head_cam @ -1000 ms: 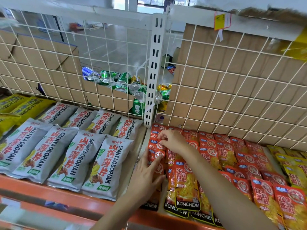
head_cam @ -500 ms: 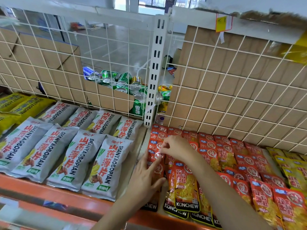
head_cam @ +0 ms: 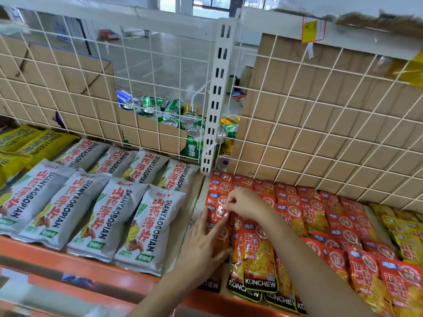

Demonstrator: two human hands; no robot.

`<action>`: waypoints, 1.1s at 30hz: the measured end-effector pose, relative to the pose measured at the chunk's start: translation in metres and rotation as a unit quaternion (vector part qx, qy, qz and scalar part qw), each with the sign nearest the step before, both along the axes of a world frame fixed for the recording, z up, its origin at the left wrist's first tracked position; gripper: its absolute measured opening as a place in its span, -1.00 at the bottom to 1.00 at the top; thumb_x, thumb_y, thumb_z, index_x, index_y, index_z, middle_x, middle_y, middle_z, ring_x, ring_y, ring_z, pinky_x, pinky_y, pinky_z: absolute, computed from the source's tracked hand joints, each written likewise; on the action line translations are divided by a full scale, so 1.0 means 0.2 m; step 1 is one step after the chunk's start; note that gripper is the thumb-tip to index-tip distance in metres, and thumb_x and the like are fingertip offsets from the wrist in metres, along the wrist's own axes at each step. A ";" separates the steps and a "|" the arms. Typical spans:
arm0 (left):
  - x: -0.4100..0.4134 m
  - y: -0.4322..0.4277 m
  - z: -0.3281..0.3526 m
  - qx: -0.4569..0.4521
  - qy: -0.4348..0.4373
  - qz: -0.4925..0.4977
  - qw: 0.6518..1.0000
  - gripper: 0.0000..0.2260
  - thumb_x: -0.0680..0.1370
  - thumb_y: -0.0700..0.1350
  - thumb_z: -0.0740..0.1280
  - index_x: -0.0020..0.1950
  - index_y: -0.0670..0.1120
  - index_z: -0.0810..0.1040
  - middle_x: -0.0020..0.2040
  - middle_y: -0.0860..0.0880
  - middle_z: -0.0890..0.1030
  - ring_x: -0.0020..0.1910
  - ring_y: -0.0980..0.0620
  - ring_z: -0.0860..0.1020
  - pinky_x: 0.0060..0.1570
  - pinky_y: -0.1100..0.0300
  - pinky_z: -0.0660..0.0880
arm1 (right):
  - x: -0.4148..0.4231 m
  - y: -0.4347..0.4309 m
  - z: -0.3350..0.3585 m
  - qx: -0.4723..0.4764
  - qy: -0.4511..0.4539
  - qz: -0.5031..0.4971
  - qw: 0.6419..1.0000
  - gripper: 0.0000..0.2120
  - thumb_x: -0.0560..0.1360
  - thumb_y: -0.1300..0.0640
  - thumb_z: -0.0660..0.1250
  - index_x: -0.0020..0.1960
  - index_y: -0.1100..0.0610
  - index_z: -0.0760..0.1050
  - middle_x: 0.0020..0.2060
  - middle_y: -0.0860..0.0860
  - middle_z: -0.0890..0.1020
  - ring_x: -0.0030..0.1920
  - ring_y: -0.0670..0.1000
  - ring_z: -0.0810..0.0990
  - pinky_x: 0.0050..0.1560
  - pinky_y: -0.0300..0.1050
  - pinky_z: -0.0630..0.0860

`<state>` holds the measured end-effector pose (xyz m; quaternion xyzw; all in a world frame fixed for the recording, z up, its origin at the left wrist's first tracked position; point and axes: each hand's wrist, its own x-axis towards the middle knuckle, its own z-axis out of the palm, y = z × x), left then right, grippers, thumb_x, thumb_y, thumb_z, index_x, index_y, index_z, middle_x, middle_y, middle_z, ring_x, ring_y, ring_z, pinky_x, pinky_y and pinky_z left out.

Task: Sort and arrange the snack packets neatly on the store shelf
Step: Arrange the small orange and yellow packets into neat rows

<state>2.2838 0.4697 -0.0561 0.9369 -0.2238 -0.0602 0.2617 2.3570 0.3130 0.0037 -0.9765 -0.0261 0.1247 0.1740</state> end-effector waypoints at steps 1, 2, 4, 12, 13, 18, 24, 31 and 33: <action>0.00 0.00 0.00 0.000 -0.001 0.003 1.000 -0.35 0.53 0.21 0.20 0.48 0.29 -0.15 0.50 0.01 -0.36 0.51 0.03 -0.23 0.45 0.15 -0.11 | 0.00 0.00 0.00 0.000 0.002 -0.001 1.000 -0.75 0.51 0.04 0.31 -0.09 0.24 0.59 -0.11 0.12 0.64 -0.10 0.08 0.59 -0.09 -0.03 0.50; 0.00 0.00 0.00 0.001 -0.002 0.006 1.000 -0.35 0.53 0.21 0.19 0.48 0.29 -0.15 0.50 0.01 -0.36 0.51 0.03 -0.23 0.45 0.15 -0.12 | 0.00 0.00 0.00 0.001 0.004 -0.001 1.000 -0.75 0.51 0.04 0.30 -0.09 0.24 0.59 -0.12 0.13 0.64 -0.11 0.09 0.60 -0.09 -0.02 0.51; 0.00 0.00 -0.01 0.002 0.000 0.007 1.000 -0.35 0.53 0.22 0.18 0.48 0.29 -0.16 0.50 0.02 -0.36 0.51 0.03 -0.24 0.45 0.14 -0.12 | 0.00 0.00 0.00 0.003 0.006 -0.001 1.000 -0.75 0.51 0.05 0.30 -0.11 0.25 0.58 -0.13 0.13 0.64 -0.14 0.09 0.59 -0.12 -0.03 0.50; -0.01 -0.01 0.00 0.027 -0.004 0.019 0.999 -0.35 0.54 0.24 0.15 0.48 0.27 -0.19 0.51 0.01 -0.34 0.51 0.02 -0.25 0.46 0.11 -0.10 | -0.01 0.00 0.01 0.010 0.008 -0.002 1.000 -0.79 0.51 0.03 0.31 -0.17 0.16 0.56 -0.17 0.04 0.61 -0.21 -0.04 0.52 -0.29 -0.24 0.36; -0.01 -0.01 0.00 0.029 -0.004 0.020 0.999 -0.35 0.54 0.24 0.15 0.48 0.27 -0.19 0.51 0.01 -0.34 0.50 0.02 -0.25 0.46 0.11 -0.10 | -0.01 0.00 0.00 0.013 0.006 -0.002 1.000 -0.80 0.51 0.03 0.31 -0.18 0.14 0.55 -0.18 0.03 0.60 -0.22 -0.06 0.51 -0.28 -0.25 0.36; -0.01 -0.01 0.01 0.022 -0.005 0.016 1.000 -0.35 0.53 0.26 0.15 0.48 0.28 -0.18 0.51 0.03 -0.34 0.50 0.03 -0.24 0.46 0.10 -0.10 | 0.00 -0.02 -0.01 0.045 -0.005 -0.011 0.999 -0.82 0.48 0.01 0.33 -0.09 0.13 0.56 -0.10 0.00 0.60 -0.13 -0.05 0.53 -0.18 -0.20 0.43; 0.02 -0.01 0.02 -0.038 -0.007 0.027 0.999 -0.45 0.56 0.22 0.12 0.48 0.26 -0.05 0.51 0.13 -0.27 0.50 0.10 -0.21 0.46 0.13 -0.03 | 0.01 -0.06 -0.03 0.062 -0.152 -0.090 0.982 -0.87 0.53 0.04 0.26 0.00 0.05 0.54 -0.03 -0.06 0.61 -0.11 -0.12 0.48 -0.17 -0.23 0.36; 0.14 -0.04 0.06 -0.054 -0.021 0.034 0.998 -0.49 0.59 0.10 0.16 0.50 0.17 0.05 0.53 0.12 -0.03 0.50 0.12 -0.08 0.46 0.14 -0.02 | -0.03 -0.21 -0.04 0.064 -0.157 -0.136 0.976 -0.81 0.53 0.01 0.28 0.10 0.03 0.52 0.07 -0.07 0.58 0.02 -0.07 0.53 0.01 -0.15 0.47; 0.19 -0.05 0.08 -0.051 -0.028 0.031 0.998 -0.51 0.59 0.08 0.17 0.49 0.14 0.10 0.52 0.10 0.07 0.50 0.10 -0.02 0.46 0.12 0.03 | -0.04 -0.25 -0.06 0.053 -0.149 -0.136 0.978 -0.76 0.53 0.01 0.27 0.16 0.04 0.51 0.14 -0.06 0.55 0.13 -0.04 0.51 0.14 -0.10 0.46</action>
